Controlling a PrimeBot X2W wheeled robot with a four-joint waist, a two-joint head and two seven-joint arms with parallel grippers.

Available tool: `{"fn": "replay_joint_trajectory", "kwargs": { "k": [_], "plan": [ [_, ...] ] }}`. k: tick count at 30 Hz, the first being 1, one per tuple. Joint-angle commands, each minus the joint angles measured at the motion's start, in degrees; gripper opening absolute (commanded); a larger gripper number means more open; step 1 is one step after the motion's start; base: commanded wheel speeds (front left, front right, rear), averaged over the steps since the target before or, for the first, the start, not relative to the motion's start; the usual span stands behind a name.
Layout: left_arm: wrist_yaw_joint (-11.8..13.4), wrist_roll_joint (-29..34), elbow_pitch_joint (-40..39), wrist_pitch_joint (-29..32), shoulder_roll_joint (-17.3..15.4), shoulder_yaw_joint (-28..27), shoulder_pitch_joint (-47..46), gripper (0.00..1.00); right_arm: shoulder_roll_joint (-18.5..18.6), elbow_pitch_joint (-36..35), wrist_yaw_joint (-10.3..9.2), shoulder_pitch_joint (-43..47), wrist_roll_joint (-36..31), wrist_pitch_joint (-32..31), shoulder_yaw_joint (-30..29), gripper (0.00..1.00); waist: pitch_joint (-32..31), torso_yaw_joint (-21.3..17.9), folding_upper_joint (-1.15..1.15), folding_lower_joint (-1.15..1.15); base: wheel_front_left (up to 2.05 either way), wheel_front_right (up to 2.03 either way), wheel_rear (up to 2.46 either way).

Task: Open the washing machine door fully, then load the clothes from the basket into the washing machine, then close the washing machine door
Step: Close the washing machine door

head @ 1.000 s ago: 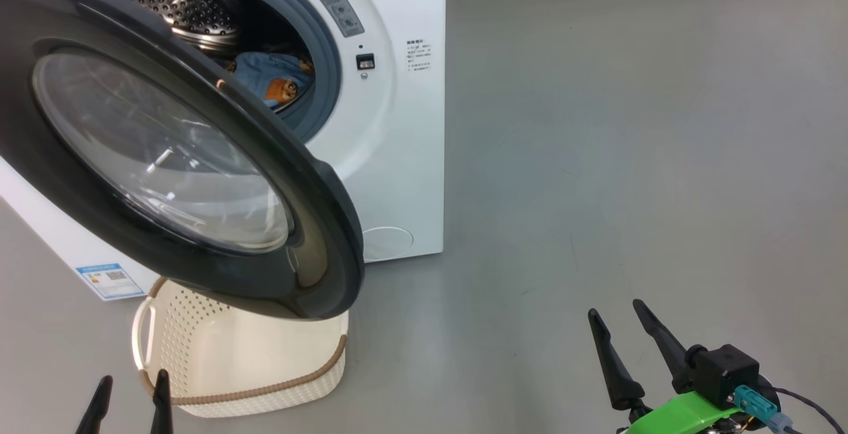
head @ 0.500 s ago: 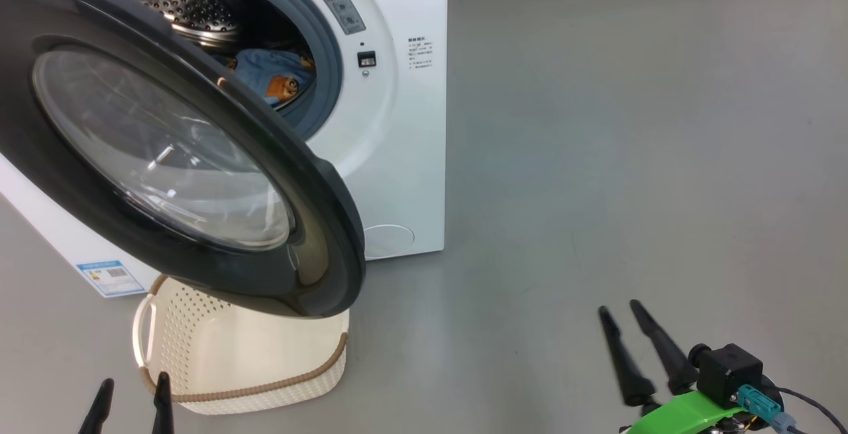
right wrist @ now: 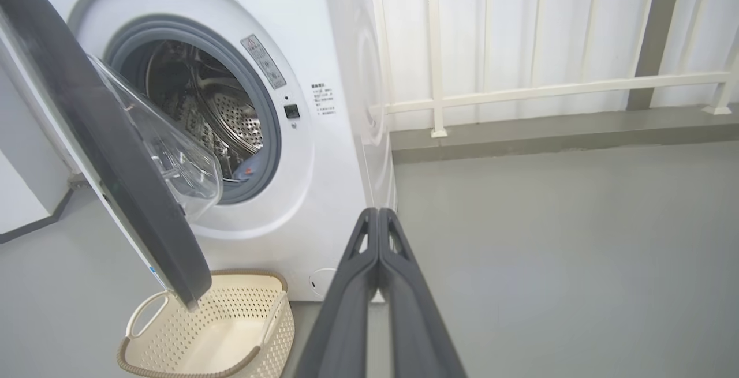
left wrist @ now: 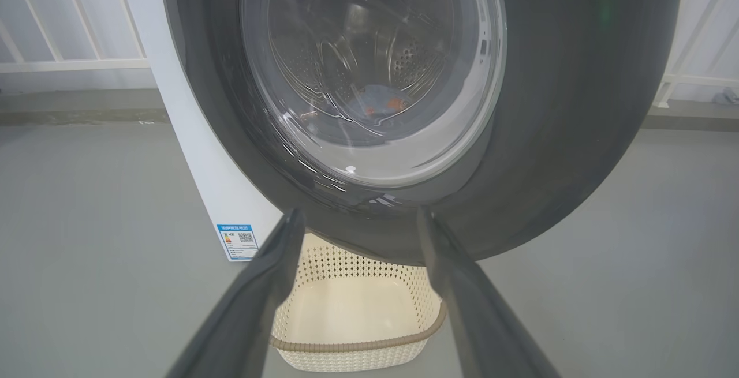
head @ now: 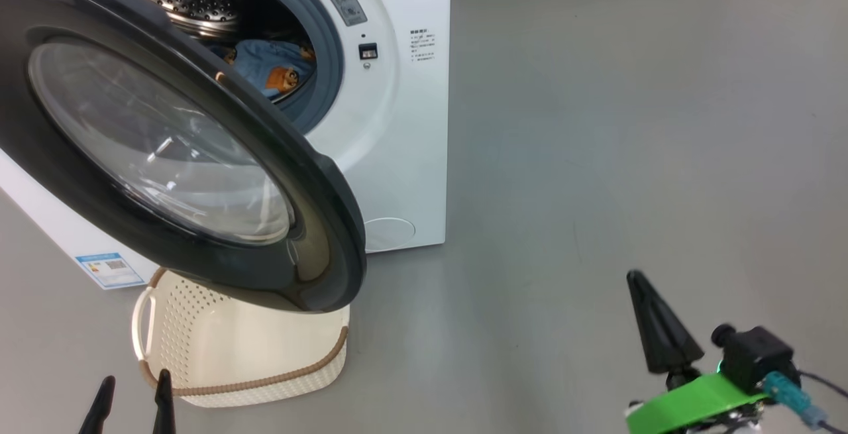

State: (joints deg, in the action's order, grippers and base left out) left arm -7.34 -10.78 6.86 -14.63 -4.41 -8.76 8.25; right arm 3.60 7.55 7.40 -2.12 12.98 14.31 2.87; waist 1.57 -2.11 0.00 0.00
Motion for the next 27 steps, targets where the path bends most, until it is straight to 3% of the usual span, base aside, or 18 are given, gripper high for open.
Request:
{"fn": "replay_joint_trajectory", "kwargs": {
  "k": [1,7,15,21,27],
  "plan": [
    [-0.1,0.2,-1.4,-0.4,-0.4,-2.0,-2.2,1.00,-0.1,-4.5,0.09,-2.7,0.6,0.7,1.3,0.00,0.1,0.0,0.00,0.00,0.00,0.00,0.00],
    [-0.1,0.3,-1.5,-0.4,-0.3,-1.8,-2.5,1.00,-0.3,-14.5,0.09,-6.1,1.7,0.7,3.8,0.00,0.1,0.3,0.00,0.00,0.00,0.00,0.00],
    [-0.1,0.2,-1.4,-0.4,-0.5,-1.0,-2.8,1.00,0.2,-25.8,0.09,-13.3,2.7,0.4,13.4,0.00,0.1,1.1,0.00,0.00,0.00,0.00,0.00],
    [-0.1,0.4,-1.7,-0.4,-0.4,0.1,-3.7,1.00,0.1,-27.0,0.09,-19.2,4.2,-1.8,23.1,0.00,0.5,2.9,0.00,0.00,0.00,0.00,0.00],
    [-0.1,0.1,-1.9,-0.4,-0.1,1.6,-5.2,1.00,0.2,-20.5,0.09,-21.8,6.1,-4.0,33.3,0.00,2.1,5.5,0.00,0.00,0.00,0.00,0.00]
  ]
}}
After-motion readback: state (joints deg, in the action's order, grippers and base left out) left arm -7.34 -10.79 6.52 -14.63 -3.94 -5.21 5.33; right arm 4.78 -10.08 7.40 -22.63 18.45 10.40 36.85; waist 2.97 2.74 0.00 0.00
